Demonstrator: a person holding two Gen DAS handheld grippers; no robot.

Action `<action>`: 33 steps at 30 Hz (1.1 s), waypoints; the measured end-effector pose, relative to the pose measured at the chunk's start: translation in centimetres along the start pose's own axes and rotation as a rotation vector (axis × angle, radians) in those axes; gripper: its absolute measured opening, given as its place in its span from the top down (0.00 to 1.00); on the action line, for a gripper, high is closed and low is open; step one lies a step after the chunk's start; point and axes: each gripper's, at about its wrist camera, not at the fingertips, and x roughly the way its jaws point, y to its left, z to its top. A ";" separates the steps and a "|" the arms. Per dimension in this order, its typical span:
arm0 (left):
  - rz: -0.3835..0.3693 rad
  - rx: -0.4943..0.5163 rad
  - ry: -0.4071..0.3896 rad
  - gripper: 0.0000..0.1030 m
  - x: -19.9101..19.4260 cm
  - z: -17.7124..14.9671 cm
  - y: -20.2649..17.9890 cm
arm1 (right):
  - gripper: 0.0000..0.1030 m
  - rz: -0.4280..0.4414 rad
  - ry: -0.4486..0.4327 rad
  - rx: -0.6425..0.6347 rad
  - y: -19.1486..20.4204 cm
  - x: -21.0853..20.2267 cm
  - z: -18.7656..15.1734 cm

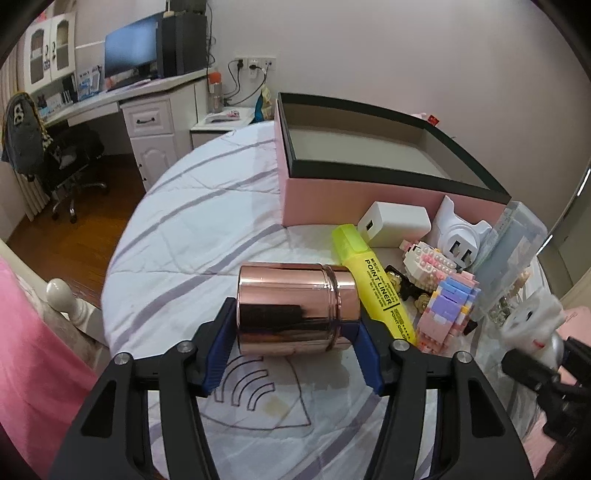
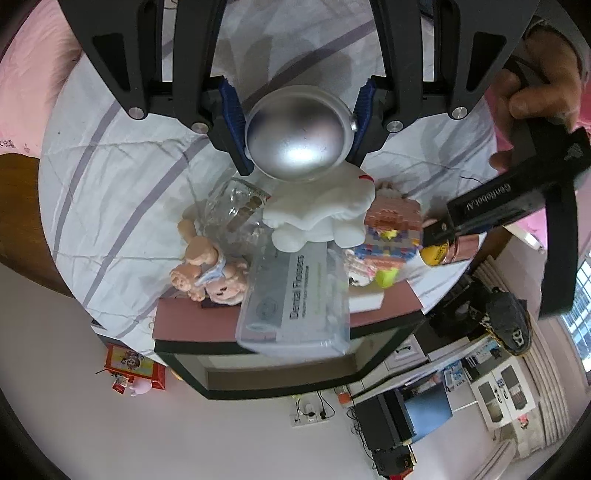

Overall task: Organize rigid objects
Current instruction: 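Carry canister and silver ball into the box and open both tools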

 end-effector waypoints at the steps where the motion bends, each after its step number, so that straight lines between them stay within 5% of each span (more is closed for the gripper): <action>1: 0.003 0.004 -0.004 0.47 -0.3 0.0 0.0 | 0.51 0.002 -0.002 0.001 -0.1 -0.2 0.0; 12: -0.026 0.020 -0.061 0.47 -3.6 2.0 -1.1 | 0.51 0.074 -0.074 0.027 -0.7 -3.3 2.5; 19: -0.039 0.051 -0.160 0.47 -4.7 7.6 -3.0 | 0.51 0.074 -0.197 -0.039 -0.8 -5.2 9.4; 25: -0.046 0.055 -0.158 0.47 -1.6 12.4 -4.9 | 0.51 0.051 -0.183 -0.041 -2.0 -0.9 15.9; 33: -0.046 0.066 -0.048 0.47 5.4 14.4 -6.3 | 0.51 0.021 -0.028 0.001 -4.8 6.7 17.8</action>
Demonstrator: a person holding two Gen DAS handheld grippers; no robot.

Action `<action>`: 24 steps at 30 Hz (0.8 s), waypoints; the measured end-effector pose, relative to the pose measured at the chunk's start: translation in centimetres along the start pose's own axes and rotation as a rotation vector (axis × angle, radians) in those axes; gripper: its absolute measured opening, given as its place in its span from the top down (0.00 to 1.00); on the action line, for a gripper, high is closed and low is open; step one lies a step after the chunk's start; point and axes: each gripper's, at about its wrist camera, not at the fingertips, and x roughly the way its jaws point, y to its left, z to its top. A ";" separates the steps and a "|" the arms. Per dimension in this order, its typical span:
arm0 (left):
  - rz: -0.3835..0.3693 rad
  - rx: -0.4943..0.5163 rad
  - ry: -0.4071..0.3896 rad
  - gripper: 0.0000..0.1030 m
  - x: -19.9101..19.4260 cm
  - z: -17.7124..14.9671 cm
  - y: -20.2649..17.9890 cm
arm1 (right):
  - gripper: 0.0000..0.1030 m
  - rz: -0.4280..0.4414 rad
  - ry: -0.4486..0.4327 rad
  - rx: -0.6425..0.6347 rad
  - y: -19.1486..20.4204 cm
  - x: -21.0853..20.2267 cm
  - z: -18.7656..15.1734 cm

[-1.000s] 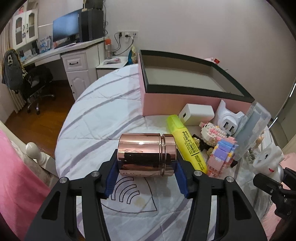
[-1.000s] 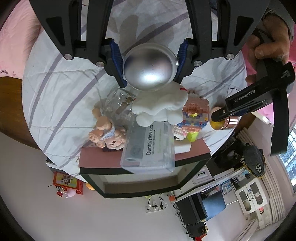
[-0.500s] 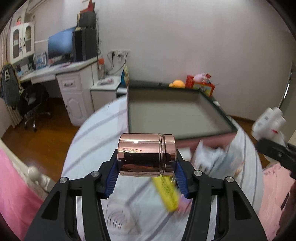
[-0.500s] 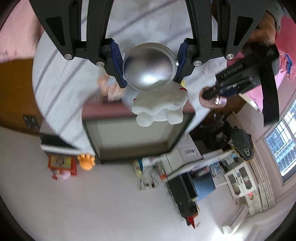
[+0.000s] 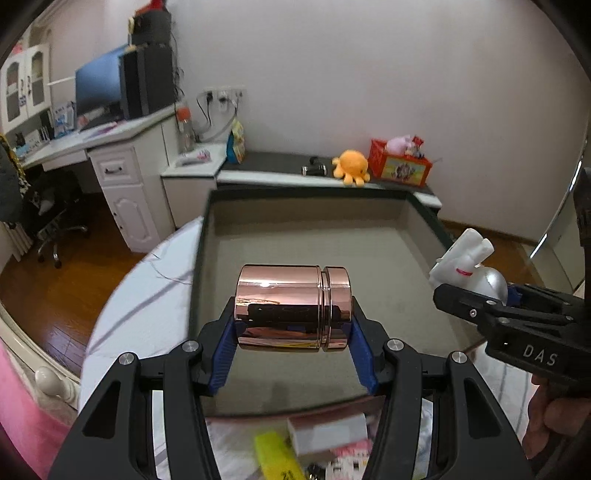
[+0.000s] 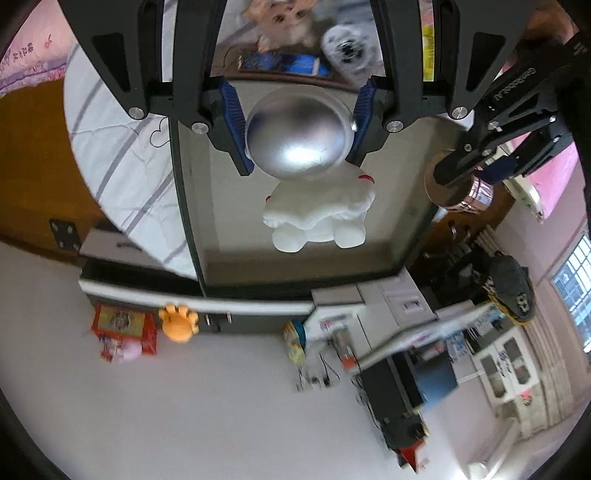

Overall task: Organize rigid objects
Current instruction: 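Carry canister and silver ball into the box and open both tools, then withdraw both tools from the box back toward the remaining items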

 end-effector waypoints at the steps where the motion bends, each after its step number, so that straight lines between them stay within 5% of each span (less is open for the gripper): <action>1: -0.002 0.004 0.021 0.47 0.9 0.0 -0.1 | 0.51 -0.003 0.015 0.002 -0.2 0.6 0.0; 5: 0.012 0.025 0.069 0.43 2.6 -0.3 -0.3 | 0.50 -0.020 0.081 0.012 -1.0 2.5 -0.3; 7: 0.027 0.035 0.065 0.23 2.6 -0.4 -0.3 | 0.50 -0.024 0.095 0.008 -1.1 2.8 -0.4; 9: 0.050 0.036 0.035 0.04 2.0 -0.5 -0.2 | 0.38 -0.022 0.097 0.016 -1.3 2.8 -0.5; 12: 0.060 0.034 0.016 0.03 1.1 -0.8 0.2 | 0.19 -0.025 0.082 0.019 -1.3 2.2 -0.8; 19: 0.064 -0.021 -0.015 0.02 -1.8 -2.1 2.1 | 0.17 -0.017 -0.005 0.057 -1.1 -0.5 -1.0; 21: 0.068 -0.028 -0.037 0.00 -3.0 -2.4 2.4 | 0.03 -0.028 -0.051 0.087 -1.2 -2.0 -1.4; 24: 0.077 -0.033 -0.067 0.00 -5.2 -3.0 2.4 | 0.00 -0.022 -0.109 0.108 -1.0 -4.3 -2.0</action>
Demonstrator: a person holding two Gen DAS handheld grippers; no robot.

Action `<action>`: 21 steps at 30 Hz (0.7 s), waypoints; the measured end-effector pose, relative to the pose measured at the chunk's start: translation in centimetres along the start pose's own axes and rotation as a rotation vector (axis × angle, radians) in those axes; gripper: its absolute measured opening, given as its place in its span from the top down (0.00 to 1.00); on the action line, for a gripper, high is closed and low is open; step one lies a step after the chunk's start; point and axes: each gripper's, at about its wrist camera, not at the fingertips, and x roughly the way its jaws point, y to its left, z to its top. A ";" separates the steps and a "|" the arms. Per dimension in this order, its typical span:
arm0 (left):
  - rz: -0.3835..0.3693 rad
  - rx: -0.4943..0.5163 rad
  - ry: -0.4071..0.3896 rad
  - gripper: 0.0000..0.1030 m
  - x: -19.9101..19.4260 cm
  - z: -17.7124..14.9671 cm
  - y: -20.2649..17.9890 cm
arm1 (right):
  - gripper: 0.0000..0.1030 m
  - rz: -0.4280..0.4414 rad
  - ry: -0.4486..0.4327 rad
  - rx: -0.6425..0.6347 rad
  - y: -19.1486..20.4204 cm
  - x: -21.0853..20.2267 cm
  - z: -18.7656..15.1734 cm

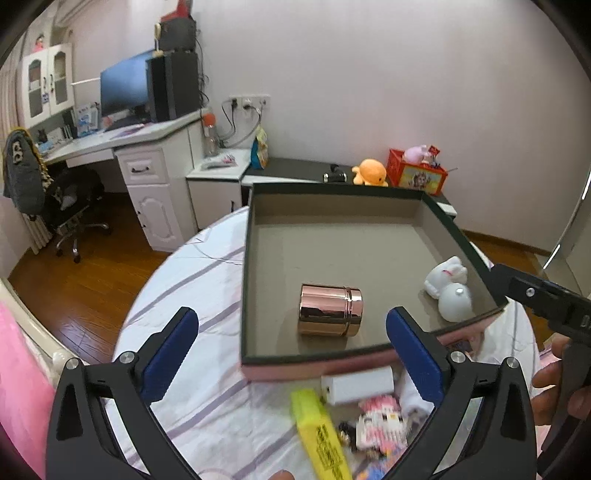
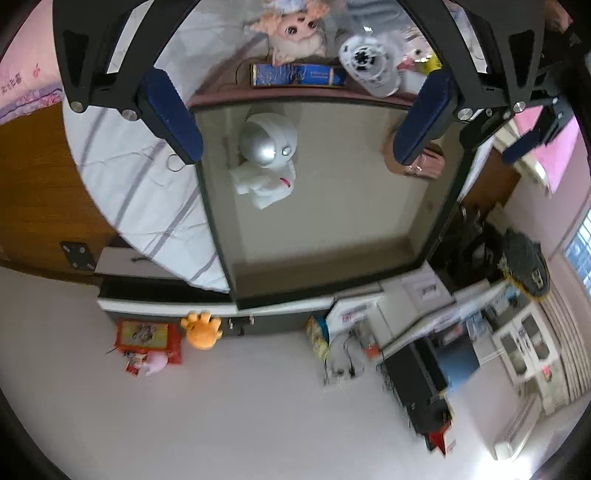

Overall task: Organize rigid objects
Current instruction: 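Withdraw both tools from the box back toward the remaining items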

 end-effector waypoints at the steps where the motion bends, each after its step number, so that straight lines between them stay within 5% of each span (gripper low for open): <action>1: 0.002 -0.001 -0.009 0.00 -0.7 -0.1 0.1 | 0.00 0.011 -0.019 0.004 0.2 -1.0 -0.3; 13: 0.034 -0.002 -0.083 0.00 -8.1 -2.1 0.1 | 0.00 0.028 -0.134 -0.004 2.9 -8.6 -3.8; 21: 0.050 0.015 -0.133 0.00 -12.5 -4.0 -0.3 | 0.00 -0.092 -0.188 -0.015 3.7 -12.3 -7.8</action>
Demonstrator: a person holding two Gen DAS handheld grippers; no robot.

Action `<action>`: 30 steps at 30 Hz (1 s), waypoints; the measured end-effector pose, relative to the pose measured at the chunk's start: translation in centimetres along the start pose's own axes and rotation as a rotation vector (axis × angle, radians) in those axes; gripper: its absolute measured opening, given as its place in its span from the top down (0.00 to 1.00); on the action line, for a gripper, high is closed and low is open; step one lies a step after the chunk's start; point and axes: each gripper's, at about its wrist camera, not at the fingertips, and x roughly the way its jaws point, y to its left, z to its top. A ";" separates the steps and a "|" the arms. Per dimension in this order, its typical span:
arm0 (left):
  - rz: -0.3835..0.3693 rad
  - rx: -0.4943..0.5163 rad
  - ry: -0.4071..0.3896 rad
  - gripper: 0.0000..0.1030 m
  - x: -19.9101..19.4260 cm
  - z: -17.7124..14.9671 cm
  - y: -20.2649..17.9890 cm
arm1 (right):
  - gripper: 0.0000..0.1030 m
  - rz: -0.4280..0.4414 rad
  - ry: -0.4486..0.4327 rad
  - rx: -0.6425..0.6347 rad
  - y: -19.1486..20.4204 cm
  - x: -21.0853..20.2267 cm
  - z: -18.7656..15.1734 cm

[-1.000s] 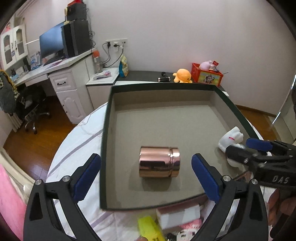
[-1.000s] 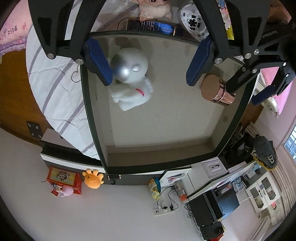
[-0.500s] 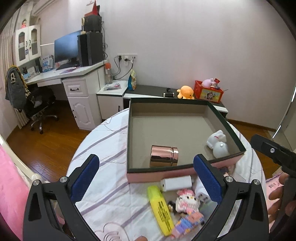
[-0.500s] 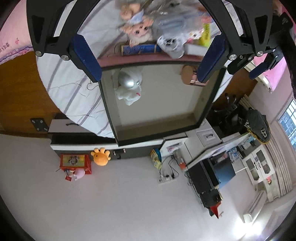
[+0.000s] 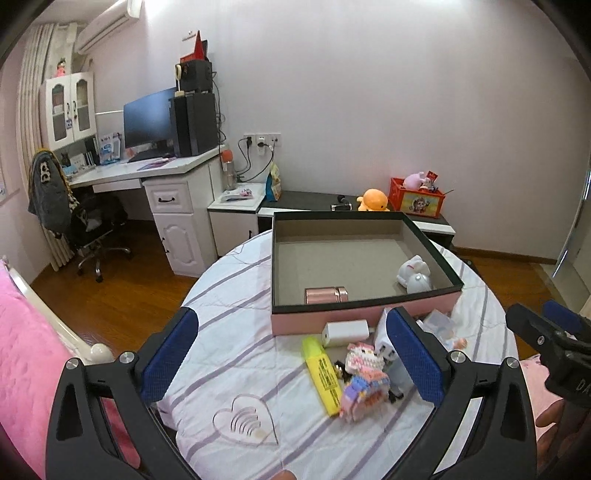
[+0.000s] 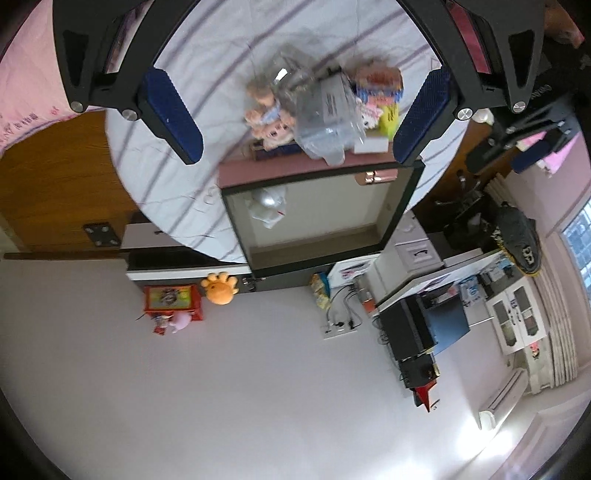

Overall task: Organize rigid objects
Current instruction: 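Withdraw both tools from the box back toward the remaining items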

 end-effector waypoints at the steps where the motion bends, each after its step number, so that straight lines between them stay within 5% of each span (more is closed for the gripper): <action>1: -0.006 -0.004 -0.006 0.00 -0.7 -0.3 0.1 | 0.00 -0.016 -0.008 -0.007 0.1 -0.5 -0.4; 15: -0.022 -0.003 -0.047 0.00 -6.5 -3.2 0.0 | 0.00 -0.121 -0.095 -0.056 2.3 -6.8 -2.3; 30: -0.024 0.003 -0.010 0.00 -5.8 -4.1 -0.1 | 0.00 -0.144 -0.072 -0.052 1.3 -6.7 -3.1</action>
